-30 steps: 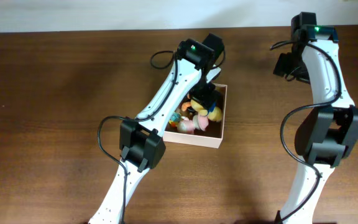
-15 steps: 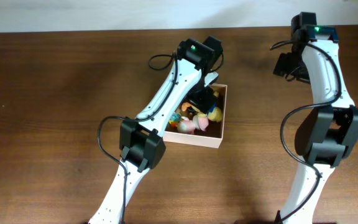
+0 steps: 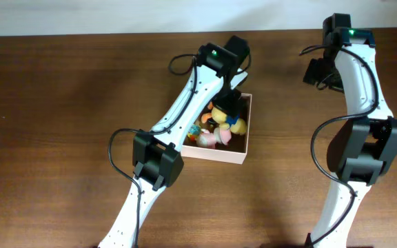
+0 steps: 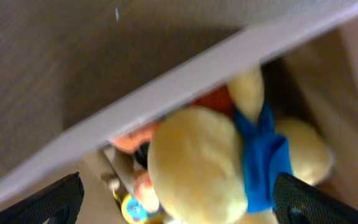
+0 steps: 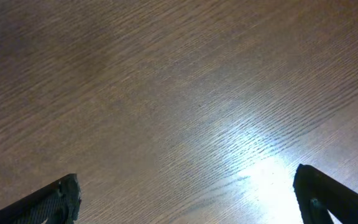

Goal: Pack container

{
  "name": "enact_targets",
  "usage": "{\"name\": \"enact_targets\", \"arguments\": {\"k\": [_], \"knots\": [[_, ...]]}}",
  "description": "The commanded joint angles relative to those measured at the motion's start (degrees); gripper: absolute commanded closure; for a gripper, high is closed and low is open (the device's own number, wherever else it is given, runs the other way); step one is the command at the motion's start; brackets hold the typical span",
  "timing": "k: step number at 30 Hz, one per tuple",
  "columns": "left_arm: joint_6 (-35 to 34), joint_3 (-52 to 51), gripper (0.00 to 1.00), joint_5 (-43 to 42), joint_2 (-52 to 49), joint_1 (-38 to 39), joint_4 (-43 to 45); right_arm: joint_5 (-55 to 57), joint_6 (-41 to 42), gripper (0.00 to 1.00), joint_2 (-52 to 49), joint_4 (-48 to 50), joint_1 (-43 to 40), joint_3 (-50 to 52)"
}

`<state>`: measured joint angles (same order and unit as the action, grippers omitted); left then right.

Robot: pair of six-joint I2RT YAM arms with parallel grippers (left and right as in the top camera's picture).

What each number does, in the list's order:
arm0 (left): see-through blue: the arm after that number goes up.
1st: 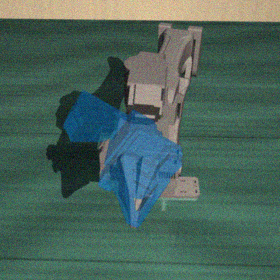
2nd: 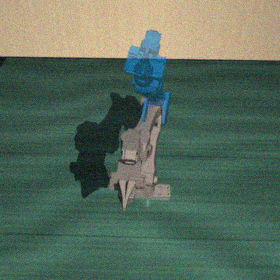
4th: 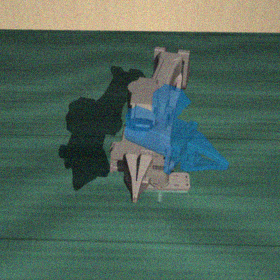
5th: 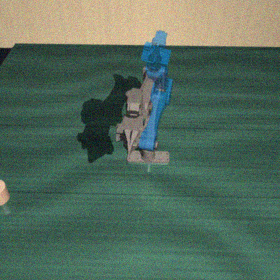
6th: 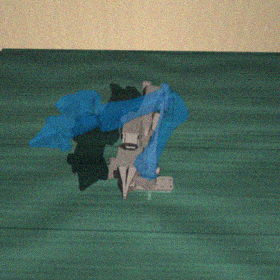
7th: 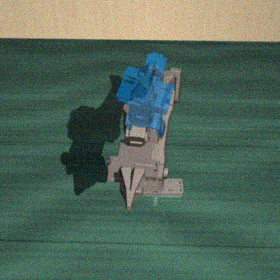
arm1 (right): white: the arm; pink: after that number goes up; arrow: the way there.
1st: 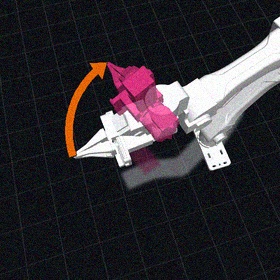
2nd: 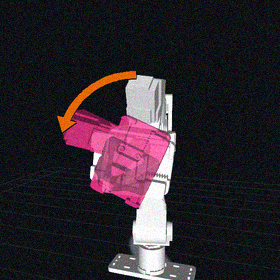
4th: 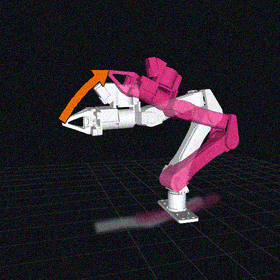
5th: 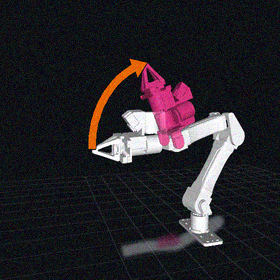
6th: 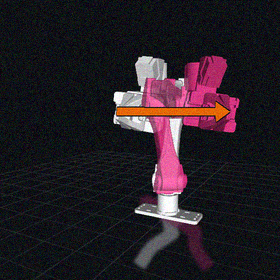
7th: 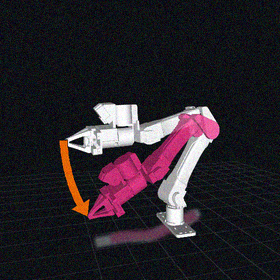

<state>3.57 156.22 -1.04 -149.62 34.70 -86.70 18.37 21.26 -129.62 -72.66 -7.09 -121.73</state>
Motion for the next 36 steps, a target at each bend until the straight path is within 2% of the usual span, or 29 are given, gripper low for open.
{"name": "enact_targets", "arguments": {"k": [1, 6, 8, 10, 14, 16, 21, 28, 36], "knots": [[-0.3, 0.2, 0.01, 0.0, -0.5, -0.2, 1.7, 0.1, 0.9, 0.01, -0.1, 0.0, -0.2, 0.0], [-0.3, 0.1, 0.0, -0.1, -1.6, -0.3, 1.5, 0.1, 0.9, 0.01, -0.1, 0.0, -0.2, 0.0], [-0.3, 0.1, 0.05, -0.1, -2.4, -0.3, 1.0, 0.1, 0.9, 0.01, -0.1, 0.0, -0.2, 0.0], [-0.3, 0.1, 0.19, -0.1, -3.1, -0.3, 0.6, 0.1, 0.9, 0.01, -0.1, 0.1, -0.2, 0.0], [-0.3, 0.1, 0.58, -0.1, -3.3, -0.3, 0.6, 0.1, 0.9, 0.01, -0.1, 0.0, -0.2, 0.0], [-0.3, 0.1, 0.71, -0.1, -3.3, -0.3, 0.6, 0.1, 0.9, 0.01, -0.1, 0.0, -0.2, 0.0], [-0.3, 0.2, 0.87, -0.1, -3.3, -0.2, 0.1, 0.1, 0.9, 0.01, -0.1, 0.0, -0.2, 0.0], [-0.6, 0.2, 0.88, -0.2, -3.1, -0.3, -5.3, 0.1, 0.9, 0.01, -0.1, 0.0, -0.2, 0.0], [-4.5, 0.3, 0.88, -3.1, -1.9, -0.3, -9.5, 0.1, 0.9, 0.01, -0.1, 0.1, -0.2, 0.0]]}}
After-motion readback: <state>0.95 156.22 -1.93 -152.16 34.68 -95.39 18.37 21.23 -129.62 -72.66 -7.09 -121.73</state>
